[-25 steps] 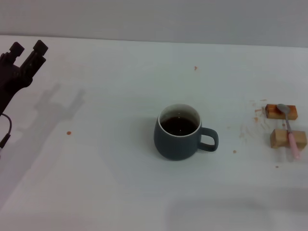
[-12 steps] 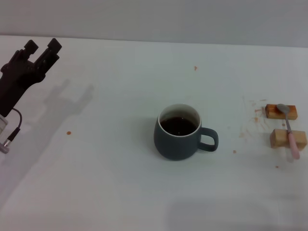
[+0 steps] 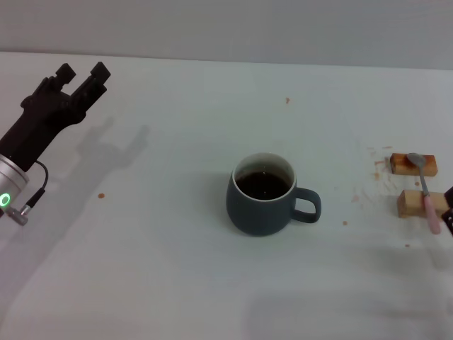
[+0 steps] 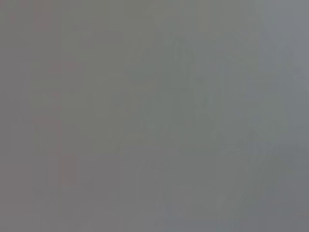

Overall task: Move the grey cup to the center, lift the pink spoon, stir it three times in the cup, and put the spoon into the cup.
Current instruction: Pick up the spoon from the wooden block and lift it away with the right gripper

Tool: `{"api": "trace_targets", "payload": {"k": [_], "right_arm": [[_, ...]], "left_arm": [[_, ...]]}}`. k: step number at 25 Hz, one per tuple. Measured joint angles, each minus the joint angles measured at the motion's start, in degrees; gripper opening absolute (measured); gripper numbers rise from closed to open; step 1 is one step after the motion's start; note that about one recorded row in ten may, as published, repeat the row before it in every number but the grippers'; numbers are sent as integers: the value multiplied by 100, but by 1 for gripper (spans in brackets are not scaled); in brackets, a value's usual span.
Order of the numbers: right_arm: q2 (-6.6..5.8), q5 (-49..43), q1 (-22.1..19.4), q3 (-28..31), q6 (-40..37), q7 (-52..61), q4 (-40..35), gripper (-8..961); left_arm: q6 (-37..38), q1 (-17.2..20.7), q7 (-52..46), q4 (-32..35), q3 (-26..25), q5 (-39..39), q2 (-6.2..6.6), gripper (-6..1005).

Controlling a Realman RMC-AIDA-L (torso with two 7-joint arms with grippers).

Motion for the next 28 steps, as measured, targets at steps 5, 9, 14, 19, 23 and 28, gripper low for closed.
{"api": "trace_targets", "payload": {"k": [5, 9, 14, 19, 23, 28], "right_arm": [[-17, -2, -2, -206, 196, 2, -20, 814], [-27, 5, -11, -284, 309, 31, -29, 814], [-21, -3, 8, -286, 677, 38, -18, 814], [-22, -3, 49, -287, 902, 40, -8, 814], [-24, -3, 66, -288, 995, 42, -15, 813], [-25, 14, 99, -275, 1153, 44, -22, 813]], "left_arm": [[-4, 36, 4, 56, 9, -2, -33, 829], [-5, 66, 3, 59, 9, -4, -47, 829], [-6, 75, 47, 103, 0, -4, -115, 829], [-59, 70, 61, 129, -19, -4, -137, 829], [-81, 70, 67, 136, -36, -3, -141, 829], [-149, 66, 74, 137, -42, -3, -141, 829]]}}
